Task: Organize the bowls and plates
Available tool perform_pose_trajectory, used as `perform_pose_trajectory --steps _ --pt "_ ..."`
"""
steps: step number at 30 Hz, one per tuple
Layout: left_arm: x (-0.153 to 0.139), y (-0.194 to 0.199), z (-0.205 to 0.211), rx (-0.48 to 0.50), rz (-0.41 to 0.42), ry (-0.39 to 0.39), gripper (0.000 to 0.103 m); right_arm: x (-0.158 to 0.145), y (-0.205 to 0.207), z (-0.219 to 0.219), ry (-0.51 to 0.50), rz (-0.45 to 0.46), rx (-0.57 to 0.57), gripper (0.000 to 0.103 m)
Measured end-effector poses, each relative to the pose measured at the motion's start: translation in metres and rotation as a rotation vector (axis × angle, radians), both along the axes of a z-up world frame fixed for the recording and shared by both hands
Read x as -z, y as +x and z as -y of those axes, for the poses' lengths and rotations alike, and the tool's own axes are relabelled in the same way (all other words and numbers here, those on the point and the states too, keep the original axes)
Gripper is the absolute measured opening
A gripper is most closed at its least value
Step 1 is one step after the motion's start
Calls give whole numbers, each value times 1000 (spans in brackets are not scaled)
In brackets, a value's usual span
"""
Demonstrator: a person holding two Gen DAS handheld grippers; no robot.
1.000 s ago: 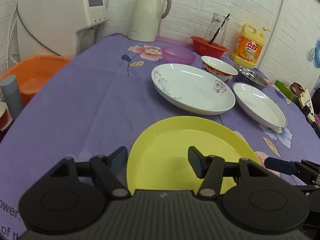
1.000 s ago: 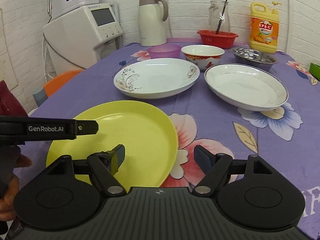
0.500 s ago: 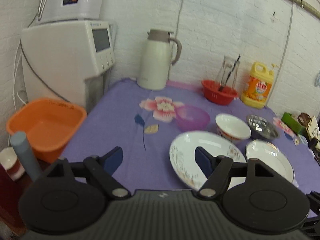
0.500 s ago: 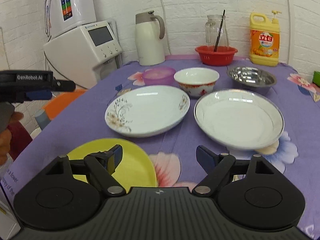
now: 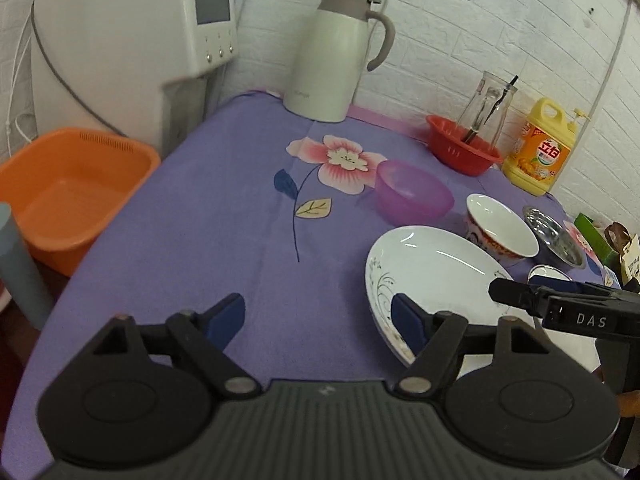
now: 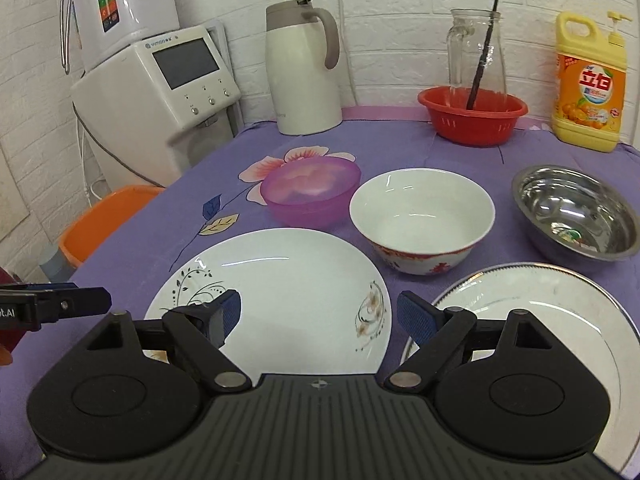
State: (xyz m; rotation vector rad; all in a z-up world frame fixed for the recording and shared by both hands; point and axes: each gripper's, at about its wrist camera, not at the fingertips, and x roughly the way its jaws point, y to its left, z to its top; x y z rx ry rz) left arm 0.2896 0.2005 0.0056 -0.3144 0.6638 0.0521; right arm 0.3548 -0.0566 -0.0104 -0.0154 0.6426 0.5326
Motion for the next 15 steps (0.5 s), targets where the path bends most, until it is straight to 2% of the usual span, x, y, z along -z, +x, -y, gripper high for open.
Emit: perform_pose_trajectory --steps 5,11,15 --pt "2 15 -9 -1 -5 12 74 16 22 -11 -45 -66 0 103" --pt "11 17 -17 5 -19 -11 74 21 18 -30 -84 -66 1 103" --pt "14 16 -20 -2 -29 -18 74 18 13 -43 -75 -73 -56 103"
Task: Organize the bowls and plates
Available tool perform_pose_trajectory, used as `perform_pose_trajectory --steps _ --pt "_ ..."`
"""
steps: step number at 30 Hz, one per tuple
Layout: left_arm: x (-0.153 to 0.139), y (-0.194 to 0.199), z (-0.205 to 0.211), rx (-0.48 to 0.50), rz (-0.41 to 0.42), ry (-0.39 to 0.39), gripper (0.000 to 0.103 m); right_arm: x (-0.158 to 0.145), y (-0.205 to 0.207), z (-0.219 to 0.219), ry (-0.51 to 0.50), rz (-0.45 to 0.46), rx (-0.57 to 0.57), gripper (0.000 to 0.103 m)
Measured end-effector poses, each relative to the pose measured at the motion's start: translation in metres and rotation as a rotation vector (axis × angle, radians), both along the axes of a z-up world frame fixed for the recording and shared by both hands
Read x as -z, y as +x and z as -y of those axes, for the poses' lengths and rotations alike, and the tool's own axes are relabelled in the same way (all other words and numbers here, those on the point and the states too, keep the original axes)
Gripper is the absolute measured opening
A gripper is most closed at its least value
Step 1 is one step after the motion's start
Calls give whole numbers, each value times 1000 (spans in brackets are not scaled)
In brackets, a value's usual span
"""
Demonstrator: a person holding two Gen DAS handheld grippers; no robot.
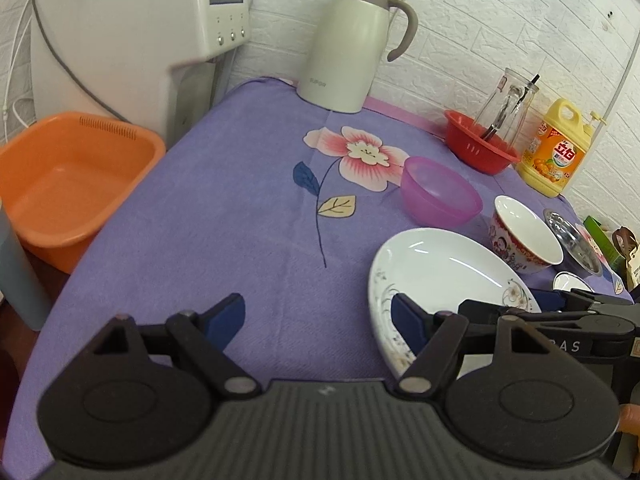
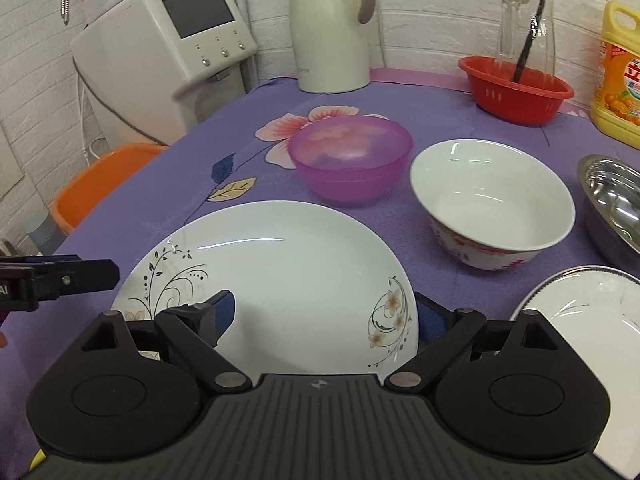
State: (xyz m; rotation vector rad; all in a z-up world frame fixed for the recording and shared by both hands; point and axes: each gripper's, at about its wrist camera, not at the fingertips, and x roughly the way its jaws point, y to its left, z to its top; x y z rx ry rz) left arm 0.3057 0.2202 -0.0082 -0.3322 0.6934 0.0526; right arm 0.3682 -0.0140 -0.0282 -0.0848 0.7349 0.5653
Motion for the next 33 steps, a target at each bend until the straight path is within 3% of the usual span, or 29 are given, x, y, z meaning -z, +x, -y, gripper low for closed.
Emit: perform_pose_trajectory --steps 4,8,21,33 --pt "1 -1 3 10 -2 -2 74 -3 -7 3 -34 34 19 103" --pt "7 13 18 44 -21 -11 74 5 -13 7 -27 -6 -8 103" --pt "21 31 57 112 -45 128 71 13 -17 14 -42 52 -49 103" --pt "21 34 60 122 -42 154 71 14 -18 13 -30 66 -61 103"
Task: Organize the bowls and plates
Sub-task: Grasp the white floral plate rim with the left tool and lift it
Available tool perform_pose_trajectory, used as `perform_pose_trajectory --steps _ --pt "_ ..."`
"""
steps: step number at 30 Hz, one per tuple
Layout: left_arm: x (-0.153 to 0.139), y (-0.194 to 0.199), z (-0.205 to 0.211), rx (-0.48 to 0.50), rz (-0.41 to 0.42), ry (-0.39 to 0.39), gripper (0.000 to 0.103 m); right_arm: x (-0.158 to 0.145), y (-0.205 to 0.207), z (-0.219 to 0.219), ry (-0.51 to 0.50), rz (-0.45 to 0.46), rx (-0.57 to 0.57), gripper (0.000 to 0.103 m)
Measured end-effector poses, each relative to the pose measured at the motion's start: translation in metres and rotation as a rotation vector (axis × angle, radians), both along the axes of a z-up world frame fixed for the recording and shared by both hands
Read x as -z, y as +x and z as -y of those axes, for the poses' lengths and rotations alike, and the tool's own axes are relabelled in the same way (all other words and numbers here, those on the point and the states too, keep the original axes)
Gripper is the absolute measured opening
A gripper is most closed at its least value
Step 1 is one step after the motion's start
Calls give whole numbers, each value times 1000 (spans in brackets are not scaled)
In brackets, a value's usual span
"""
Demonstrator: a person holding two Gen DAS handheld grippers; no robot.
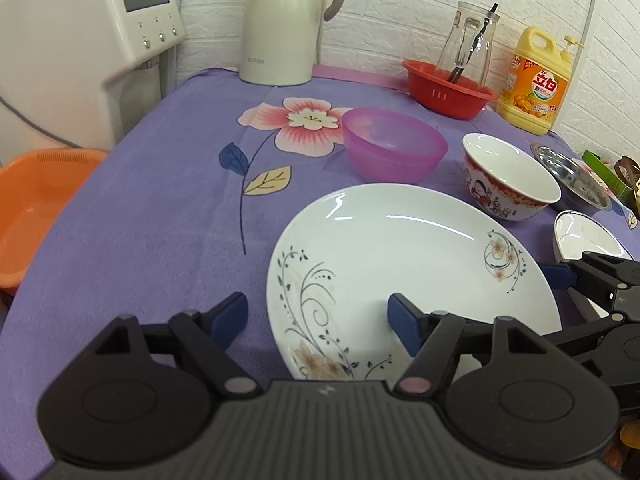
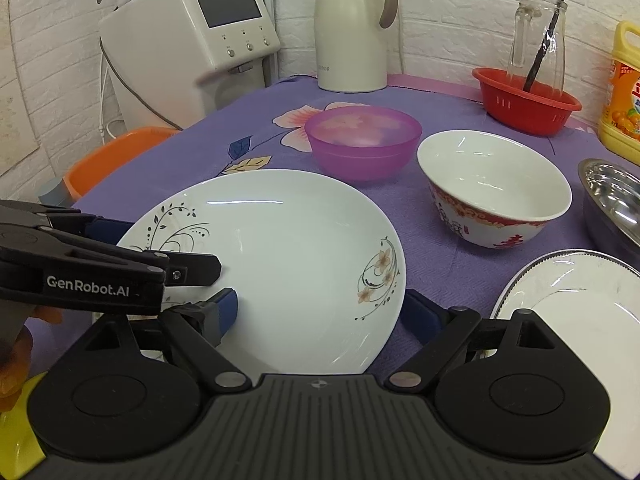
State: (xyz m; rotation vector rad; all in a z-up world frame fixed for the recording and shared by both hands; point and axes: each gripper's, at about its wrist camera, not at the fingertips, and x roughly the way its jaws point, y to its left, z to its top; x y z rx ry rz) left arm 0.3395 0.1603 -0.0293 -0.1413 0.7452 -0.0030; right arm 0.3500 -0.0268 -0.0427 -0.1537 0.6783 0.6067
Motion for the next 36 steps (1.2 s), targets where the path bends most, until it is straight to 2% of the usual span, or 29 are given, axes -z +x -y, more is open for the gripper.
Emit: perform_pose_trajectory --steps 7,11,13,18,26,36 --pt "1 -2 0 7 4 -1 70 3 2 1 -15 8 -10 103" --pt "-1 -3 5 56 10 -20 49 1 0 0 -10 -13 -12 103" --pt "-1 -3 5 56 17 -13 49 -1 -4 -1 3 -6 -37 103" --pt "-5 0 6 32 -6 -22 46 -4 -6 -3 -6 -7 7 103" --pt "-27 -1 12 24 37 -7 46 -21 -12 3 29 -1 48 103" --pt "-43 -50 20 43 81 -23 46 -34 -60 15 57 14 60 103"
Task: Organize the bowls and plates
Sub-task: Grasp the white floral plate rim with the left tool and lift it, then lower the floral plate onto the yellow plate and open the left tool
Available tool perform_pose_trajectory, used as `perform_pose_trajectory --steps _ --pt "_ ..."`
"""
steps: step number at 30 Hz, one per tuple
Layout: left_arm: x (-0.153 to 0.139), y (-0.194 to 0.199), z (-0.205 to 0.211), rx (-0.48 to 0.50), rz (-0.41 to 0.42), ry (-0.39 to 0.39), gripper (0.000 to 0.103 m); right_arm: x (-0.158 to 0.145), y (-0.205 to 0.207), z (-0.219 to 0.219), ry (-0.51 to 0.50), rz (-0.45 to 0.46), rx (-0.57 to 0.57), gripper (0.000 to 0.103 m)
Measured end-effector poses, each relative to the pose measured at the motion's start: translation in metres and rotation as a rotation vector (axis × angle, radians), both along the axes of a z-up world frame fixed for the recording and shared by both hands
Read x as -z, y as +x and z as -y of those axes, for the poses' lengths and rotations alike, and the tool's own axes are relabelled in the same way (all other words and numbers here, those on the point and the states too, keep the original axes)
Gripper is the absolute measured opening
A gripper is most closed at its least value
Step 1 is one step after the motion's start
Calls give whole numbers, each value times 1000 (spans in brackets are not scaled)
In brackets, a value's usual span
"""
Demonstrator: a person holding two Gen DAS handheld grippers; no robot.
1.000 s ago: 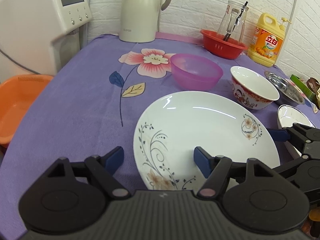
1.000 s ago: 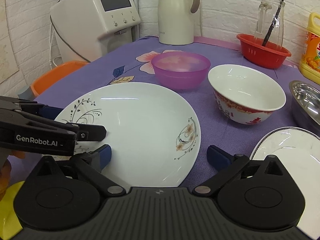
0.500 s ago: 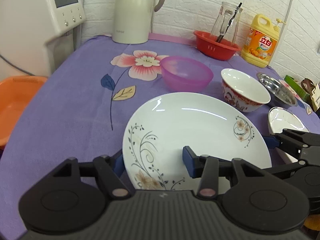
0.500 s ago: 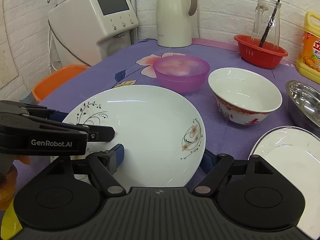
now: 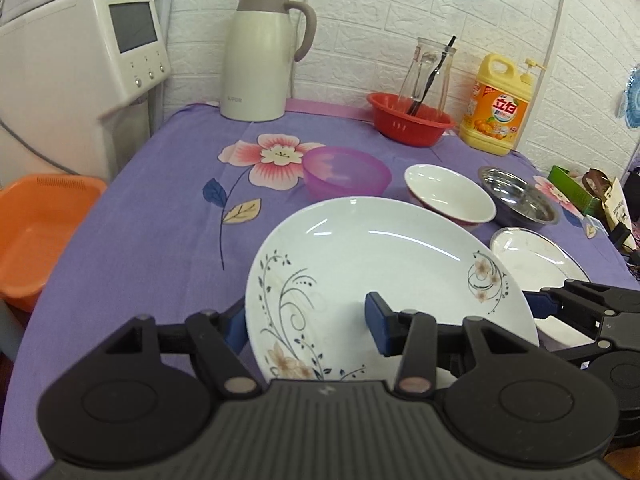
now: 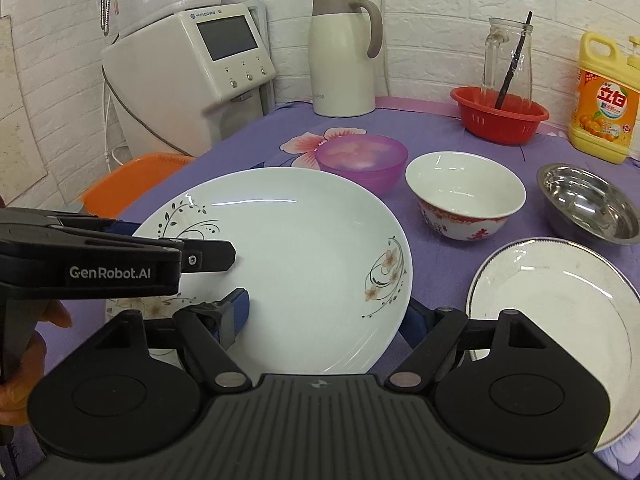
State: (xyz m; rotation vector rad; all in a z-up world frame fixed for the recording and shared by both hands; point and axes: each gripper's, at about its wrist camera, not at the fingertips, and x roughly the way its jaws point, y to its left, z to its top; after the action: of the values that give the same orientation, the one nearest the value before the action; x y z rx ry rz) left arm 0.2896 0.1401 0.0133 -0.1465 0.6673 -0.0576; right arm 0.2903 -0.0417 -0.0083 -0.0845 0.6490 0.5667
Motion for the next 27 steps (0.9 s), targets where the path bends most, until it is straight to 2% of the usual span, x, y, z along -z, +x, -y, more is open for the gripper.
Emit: perform_pose_trajectory --steps 9,14,23,25,27 --pt "6 -79 19 1 15 8 46 6 -76 14 5 3 14 103" --pt "19 -109 28 2 -7 8 47 16 -109 20 1 1 31 103" --pt "44 -117 25 -4 -55 -28 47 33 -118 22 -5 -11 39 103" --pt "44 -118 25 -6 -42 -20 49 35 -117 23 1 -15 33 103" --pt "44 -117 23 -5 -43 -49 56 35 -117 26 19 -22 33 103"
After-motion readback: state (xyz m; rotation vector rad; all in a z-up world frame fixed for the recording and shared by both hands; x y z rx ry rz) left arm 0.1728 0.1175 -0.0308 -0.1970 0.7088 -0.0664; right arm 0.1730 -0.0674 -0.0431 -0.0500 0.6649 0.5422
